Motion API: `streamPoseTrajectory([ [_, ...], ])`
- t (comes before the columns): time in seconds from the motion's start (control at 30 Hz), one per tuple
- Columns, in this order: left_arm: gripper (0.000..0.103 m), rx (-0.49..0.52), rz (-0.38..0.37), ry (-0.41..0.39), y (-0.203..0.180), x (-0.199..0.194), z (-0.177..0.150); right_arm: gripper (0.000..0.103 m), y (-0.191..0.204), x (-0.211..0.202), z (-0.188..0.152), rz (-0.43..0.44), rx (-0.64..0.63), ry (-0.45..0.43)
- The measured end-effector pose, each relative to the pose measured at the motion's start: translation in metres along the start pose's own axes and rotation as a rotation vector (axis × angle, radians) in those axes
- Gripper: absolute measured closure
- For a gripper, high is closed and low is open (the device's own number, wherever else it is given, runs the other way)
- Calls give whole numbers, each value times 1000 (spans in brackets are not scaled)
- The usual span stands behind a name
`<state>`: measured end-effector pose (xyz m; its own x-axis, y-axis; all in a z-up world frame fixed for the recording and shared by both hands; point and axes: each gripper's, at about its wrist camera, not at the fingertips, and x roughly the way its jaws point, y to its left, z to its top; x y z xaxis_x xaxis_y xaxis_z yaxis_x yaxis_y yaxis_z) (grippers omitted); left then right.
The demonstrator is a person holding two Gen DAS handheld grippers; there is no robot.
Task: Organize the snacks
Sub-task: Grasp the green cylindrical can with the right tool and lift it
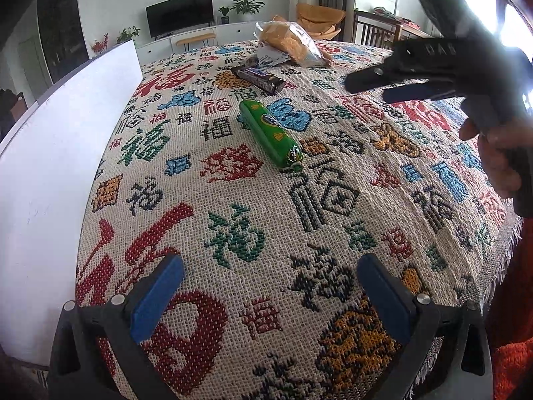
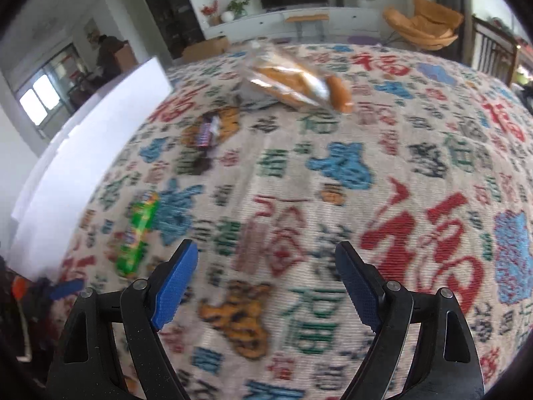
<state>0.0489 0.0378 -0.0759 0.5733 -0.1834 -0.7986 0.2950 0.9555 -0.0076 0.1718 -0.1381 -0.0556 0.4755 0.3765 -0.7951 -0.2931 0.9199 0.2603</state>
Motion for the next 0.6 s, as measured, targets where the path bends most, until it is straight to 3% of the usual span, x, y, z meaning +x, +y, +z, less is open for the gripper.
streamPoseTrajectory([
  [0.1, 0, 1, 0, -9, 0, 0, 0, 17, 44, 22, 20, 137, -39, 79],
  [0.27, 0, 4, -3, -17, 1, 1, 0, 21, 109, 71, 30, 133, -202, 238],
  [0.3, 0, 4, -3, -17, 1, 1, 0, 26, 118, 77, 26, 116, -232, 258],
  [0.33, 0, 4, -3, -18, 1, 1, 0, 42, 124, 82, 22, 91, -261, 275],
  [0.4, 0, 4, -3, -18, 0, 1, 0, 54, 132, 80, 17, 19, -316, 261],
  [0.47, 0, 4, -3, -18, 0, 1, 1, 77, 125, 74, 15, 16, -310, 251],
  [0.6, 0, 3, -2, -21, 0, 1, 1, 79, 84, 48, 13, 12, -209, 210],
])
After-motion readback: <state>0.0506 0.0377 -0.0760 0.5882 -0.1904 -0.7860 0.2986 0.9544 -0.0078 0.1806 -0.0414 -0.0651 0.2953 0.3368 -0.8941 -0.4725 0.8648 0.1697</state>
